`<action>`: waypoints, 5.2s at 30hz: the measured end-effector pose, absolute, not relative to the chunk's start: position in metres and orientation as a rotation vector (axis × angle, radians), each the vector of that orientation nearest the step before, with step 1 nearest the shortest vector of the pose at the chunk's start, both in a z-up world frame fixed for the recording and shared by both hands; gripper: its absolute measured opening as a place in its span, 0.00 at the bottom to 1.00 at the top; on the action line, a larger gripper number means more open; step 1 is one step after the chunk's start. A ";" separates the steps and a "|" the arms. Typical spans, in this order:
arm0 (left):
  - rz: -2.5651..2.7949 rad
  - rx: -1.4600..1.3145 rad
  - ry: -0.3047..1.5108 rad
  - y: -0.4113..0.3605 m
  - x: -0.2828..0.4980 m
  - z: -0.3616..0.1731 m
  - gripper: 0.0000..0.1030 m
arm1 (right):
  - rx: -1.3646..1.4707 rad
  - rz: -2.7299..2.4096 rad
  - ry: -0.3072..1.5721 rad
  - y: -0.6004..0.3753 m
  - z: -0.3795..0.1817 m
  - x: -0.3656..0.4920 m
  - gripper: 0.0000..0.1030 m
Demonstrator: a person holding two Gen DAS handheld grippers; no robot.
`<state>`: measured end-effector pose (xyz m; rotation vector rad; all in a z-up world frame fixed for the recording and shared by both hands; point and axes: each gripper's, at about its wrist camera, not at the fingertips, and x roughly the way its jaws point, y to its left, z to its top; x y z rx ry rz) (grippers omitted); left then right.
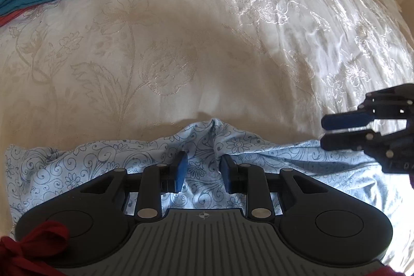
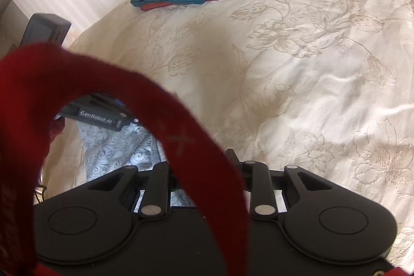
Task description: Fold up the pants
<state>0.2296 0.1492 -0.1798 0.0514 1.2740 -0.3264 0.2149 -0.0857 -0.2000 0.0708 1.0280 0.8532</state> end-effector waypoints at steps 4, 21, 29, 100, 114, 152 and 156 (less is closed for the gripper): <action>-0.324 0.047 1.276 0.147 0.239 -0.174 0.29 | 0.035 0.888 1.019 -0.076 -0.201 0.208 0.37; -0.258 -0.076 1.171 0.165 0.247 -0.142 0.32 | -0.129 0.752 0.914 -0.028 -0.214 0.241 0.35; -0.223 -0.028 1.246 0.188 0.220 -0.162 0.32 | -0.018 0.643 0.868 -0.050 -0.191 0.229 0.37; -0.461 0.132 1.251 0.116 0.243 -0.189 0.32 | -0.198 0.403 1.020 -0.147 -0.209 0.128 0.06; -0.481 0.060 1.257 0.130 0.203 -0.151 0.32 | 0.078 0.101 1.033 -0.174 -0.187 0.068 0.28; -0.274 -0.009 1.315 0.045 0.045 -0.131 0.33 | -0.271 0.304 0.985 -0.241 -0.229 0.072 0.05; -0.307 0.008 1.315 0.030 0.045 -0.131 0.33 | -0.073 0.275 0.936 -0.261 -0.211 0.055 0.38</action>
